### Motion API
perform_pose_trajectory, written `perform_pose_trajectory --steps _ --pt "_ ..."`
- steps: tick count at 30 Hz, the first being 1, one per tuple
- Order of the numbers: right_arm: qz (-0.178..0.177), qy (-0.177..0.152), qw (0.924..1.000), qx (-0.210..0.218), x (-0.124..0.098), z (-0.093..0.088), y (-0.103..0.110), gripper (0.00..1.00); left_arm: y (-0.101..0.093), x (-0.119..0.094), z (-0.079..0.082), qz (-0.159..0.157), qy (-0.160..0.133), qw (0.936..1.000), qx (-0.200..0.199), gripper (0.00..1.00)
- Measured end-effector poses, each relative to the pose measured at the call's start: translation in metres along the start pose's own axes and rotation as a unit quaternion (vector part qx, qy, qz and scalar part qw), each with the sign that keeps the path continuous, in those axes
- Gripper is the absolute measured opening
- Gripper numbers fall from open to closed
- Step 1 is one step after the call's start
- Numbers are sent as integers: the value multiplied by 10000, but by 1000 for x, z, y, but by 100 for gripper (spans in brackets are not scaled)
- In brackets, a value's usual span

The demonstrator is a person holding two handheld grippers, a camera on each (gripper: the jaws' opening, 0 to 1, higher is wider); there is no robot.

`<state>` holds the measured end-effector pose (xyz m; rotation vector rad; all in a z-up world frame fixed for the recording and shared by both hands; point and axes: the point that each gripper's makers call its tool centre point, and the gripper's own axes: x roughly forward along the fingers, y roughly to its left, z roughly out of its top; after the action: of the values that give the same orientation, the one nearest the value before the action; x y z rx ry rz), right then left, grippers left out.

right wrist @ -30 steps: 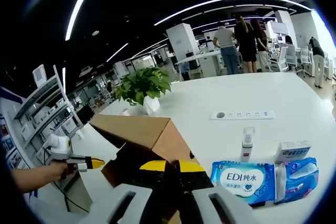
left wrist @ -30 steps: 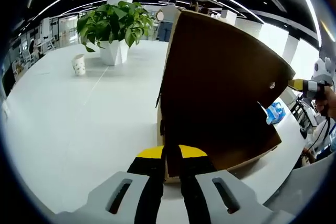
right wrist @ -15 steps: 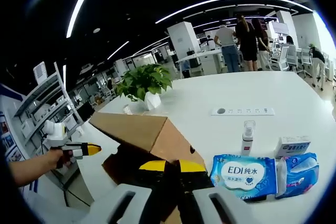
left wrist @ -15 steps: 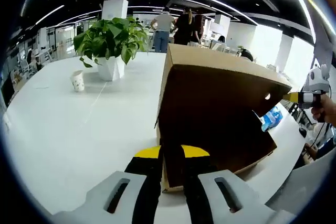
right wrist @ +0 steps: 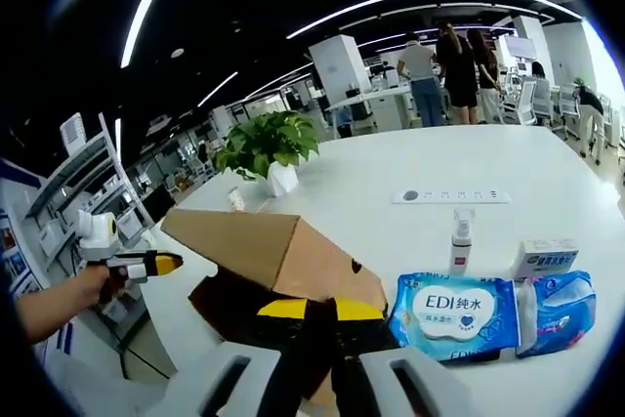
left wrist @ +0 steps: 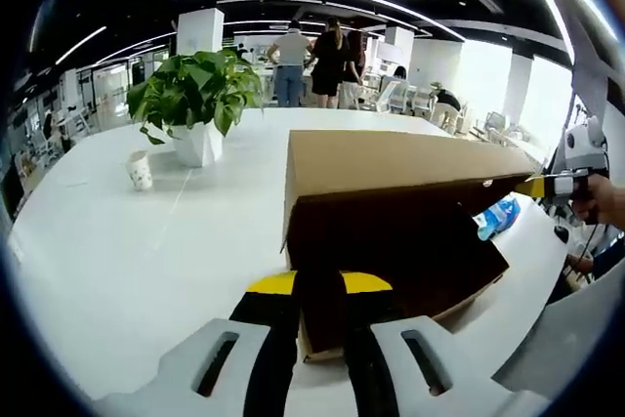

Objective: Operate the shoe box by opening the lid, removing the specified soft item, and placing it in the target area until the item is outside and the box remains undamaged.

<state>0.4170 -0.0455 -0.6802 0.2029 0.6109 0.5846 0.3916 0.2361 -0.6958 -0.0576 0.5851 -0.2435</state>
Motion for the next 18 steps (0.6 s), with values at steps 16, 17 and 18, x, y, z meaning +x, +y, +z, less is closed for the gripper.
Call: perform_pose_trajectory --steps 16,17,18 --pt "10 264 9997 7 7 -27 -1 2 -5 -2 -5 -179 6 9998 62 15" --pt "9 270 9996 -17 8 -28 -1 2 -5 -2 -7 -186 28 9998 83 15" --pt "8 275 9996 -27 8 -29 -1 2 -5 -2 -8 -190 46 9998 95 15"
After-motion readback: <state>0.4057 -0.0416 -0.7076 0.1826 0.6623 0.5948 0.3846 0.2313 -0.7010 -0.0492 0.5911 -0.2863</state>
